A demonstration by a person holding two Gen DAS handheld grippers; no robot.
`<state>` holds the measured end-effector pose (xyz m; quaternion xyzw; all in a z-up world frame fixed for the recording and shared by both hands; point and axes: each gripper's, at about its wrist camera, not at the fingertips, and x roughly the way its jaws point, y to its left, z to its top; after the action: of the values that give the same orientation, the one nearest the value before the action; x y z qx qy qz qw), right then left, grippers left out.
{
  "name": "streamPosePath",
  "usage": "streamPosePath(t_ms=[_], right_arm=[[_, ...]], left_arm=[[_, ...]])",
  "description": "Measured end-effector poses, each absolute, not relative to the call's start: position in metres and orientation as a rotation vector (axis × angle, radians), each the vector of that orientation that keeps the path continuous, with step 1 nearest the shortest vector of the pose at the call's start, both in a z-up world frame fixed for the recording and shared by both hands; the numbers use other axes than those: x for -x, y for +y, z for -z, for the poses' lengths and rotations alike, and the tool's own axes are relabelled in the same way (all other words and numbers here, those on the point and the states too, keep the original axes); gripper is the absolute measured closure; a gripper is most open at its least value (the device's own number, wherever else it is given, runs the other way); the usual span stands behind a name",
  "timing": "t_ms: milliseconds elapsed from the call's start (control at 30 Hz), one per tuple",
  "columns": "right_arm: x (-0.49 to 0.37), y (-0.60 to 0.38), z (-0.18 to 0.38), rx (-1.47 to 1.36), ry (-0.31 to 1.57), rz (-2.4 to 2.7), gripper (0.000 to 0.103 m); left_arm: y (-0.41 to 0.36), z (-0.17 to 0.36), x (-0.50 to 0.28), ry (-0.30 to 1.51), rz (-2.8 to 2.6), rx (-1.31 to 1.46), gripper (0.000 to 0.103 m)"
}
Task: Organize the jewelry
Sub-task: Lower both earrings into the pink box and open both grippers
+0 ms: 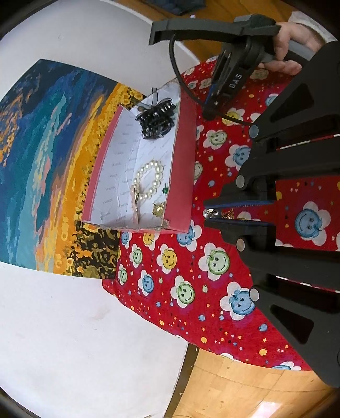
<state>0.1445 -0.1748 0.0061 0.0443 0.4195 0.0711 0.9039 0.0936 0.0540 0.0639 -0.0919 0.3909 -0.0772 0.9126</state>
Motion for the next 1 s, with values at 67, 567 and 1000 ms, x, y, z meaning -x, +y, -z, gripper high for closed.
streamPosePath(t_ms=[67,567,1000], right_arm=[[-0.137,-0.176,-0.01,-0.103,0.859,-0.159,0.086],[-0.081,-0.195,-0.055,-0.175,0.759,-0.225,0.086],[-0.091,-0.192,-0.092,-0.16,0.64,-0.247,0.086]], left_arm=[[0.05,-0.068,-0.09,0.799,0.162,0.182,0.097],[0.016,-0.104,-0.07,0.71,0.223,0.115,0.097],[-0.011,-0.129,-0.11,0.647,0.253,0.053,0.097]])
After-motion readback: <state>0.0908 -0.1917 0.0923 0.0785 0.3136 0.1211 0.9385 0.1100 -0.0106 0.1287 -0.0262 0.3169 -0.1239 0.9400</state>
